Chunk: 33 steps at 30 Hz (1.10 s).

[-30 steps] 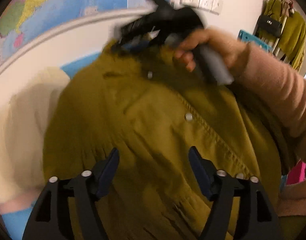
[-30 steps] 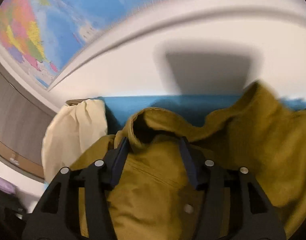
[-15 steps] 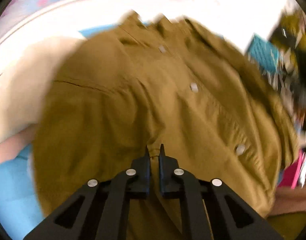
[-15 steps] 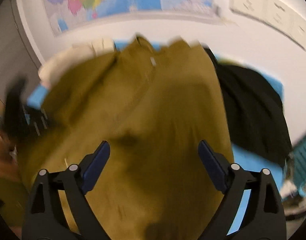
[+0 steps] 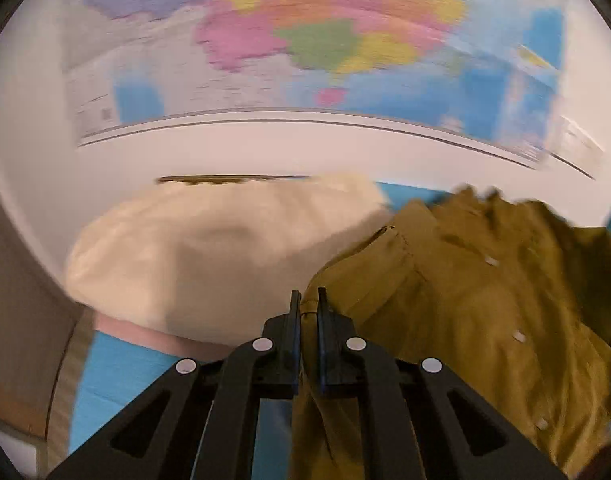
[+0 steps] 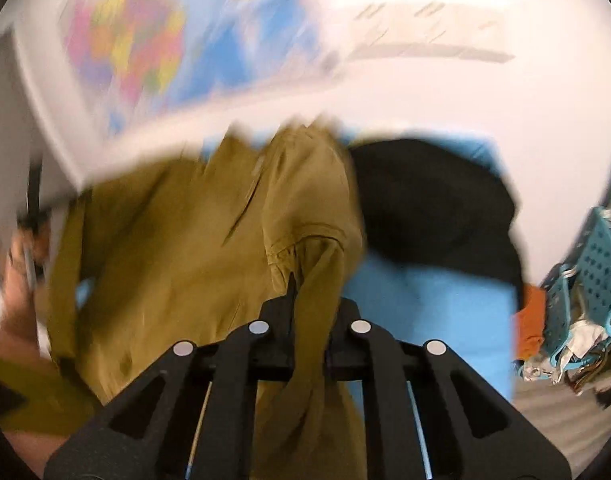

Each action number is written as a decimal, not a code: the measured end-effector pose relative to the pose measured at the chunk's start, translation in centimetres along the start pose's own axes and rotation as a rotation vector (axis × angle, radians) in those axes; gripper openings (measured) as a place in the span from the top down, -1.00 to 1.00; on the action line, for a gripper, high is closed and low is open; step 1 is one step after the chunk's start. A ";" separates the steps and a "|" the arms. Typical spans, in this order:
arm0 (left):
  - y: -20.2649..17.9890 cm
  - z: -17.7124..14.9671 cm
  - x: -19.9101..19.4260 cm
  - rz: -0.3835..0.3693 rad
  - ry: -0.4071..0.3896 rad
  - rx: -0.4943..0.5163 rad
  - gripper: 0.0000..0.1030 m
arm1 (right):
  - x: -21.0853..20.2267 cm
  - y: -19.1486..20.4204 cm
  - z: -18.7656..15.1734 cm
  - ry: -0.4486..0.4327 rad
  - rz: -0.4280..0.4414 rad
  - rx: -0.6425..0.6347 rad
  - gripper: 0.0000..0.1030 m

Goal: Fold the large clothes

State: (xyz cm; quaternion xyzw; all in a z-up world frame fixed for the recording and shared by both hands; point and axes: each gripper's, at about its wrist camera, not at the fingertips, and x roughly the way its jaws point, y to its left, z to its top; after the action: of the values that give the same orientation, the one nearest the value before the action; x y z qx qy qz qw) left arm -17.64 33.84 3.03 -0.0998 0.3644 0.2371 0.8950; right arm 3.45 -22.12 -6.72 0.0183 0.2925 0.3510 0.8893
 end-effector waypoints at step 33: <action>-7.8 -9.0 -1.0 0.097 0.003 0.266 0.45 | -3.4 -8.5 -11.5 0.152 -0.290 0.314 0.36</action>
State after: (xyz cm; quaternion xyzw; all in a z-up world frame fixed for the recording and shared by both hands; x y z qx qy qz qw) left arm -19.86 23.58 -2.69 0.0370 0.3984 0.2294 0.8873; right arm 0.50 -32.65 -16.57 0.0876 0.4095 0.1702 0.8920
